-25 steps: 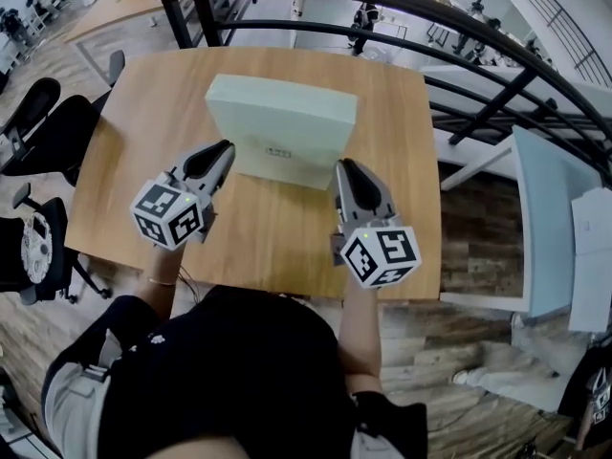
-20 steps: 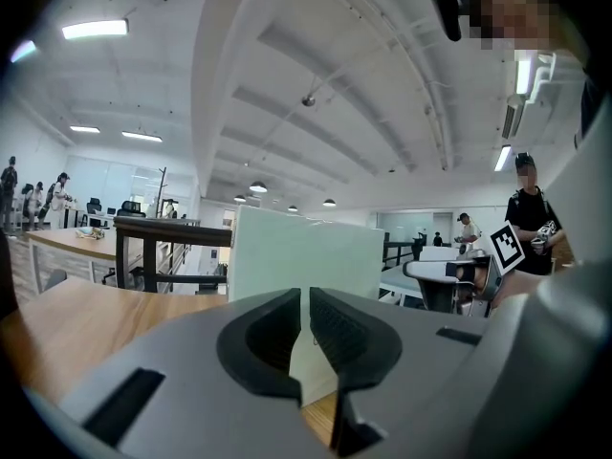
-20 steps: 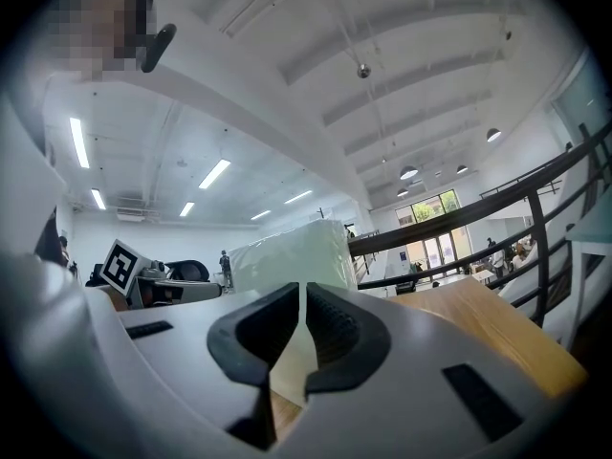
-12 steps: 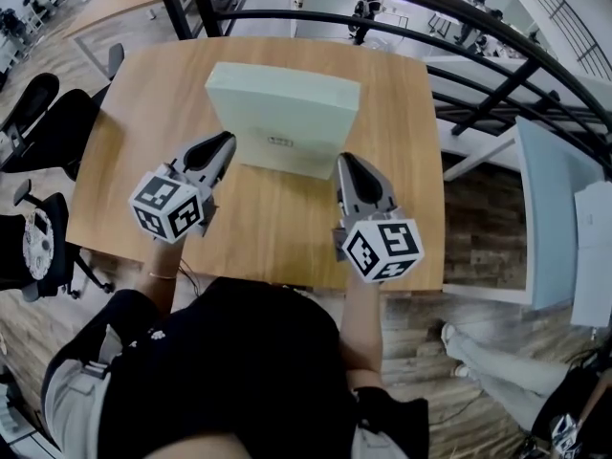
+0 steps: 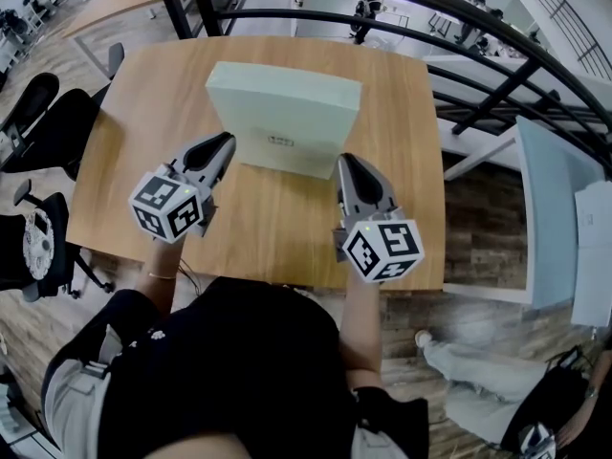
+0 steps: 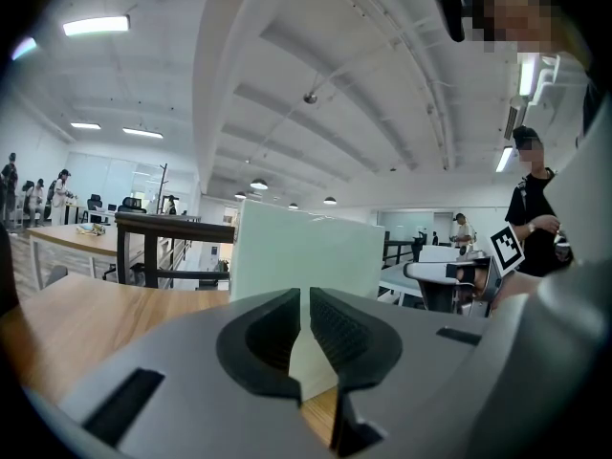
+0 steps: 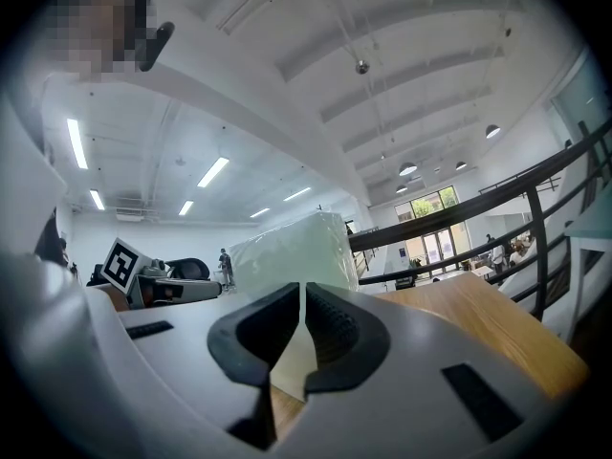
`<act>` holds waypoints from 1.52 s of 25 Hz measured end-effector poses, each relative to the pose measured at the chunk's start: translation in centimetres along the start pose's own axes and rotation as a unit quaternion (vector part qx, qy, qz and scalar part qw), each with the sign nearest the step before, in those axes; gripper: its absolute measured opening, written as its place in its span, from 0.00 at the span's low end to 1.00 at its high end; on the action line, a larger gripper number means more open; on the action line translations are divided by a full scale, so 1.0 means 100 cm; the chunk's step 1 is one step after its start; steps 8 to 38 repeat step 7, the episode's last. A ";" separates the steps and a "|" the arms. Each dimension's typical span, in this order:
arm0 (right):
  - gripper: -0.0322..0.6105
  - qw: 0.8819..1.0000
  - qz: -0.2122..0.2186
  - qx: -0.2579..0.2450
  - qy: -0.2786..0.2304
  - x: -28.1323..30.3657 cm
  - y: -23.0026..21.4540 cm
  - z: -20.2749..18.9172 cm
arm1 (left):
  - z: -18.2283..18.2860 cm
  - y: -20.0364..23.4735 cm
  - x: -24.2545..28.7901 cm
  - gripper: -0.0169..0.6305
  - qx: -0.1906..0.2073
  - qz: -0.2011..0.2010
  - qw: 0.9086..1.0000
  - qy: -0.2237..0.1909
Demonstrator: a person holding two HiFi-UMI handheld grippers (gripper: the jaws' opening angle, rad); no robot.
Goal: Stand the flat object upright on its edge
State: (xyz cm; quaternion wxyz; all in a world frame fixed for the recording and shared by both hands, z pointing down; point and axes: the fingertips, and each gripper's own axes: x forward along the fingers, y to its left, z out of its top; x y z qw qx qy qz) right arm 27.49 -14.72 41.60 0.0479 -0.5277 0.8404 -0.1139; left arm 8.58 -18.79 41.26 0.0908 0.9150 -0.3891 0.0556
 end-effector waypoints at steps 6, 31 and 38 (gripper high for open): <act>0.10 1.000 0.001 -0.002 -0.001 -0.001 -0.001 0.003 | 0.003 -0.002 0.002 0.09 0.001 -0.002 1.000 0.000; 0.10 1.000 0.001 -0.003 -0.002 -0.001 -0.002 0.004 | 0.003 -0.003 0.002 0.09 0.001 -0.002 1.000 0.001; 0.10 1.000 0.001 -0.003 -0.002 -0.001 -0.002 0.004 | 0.003 -0.003 0.002 0.09 0.001 -0.002 1.000 0.001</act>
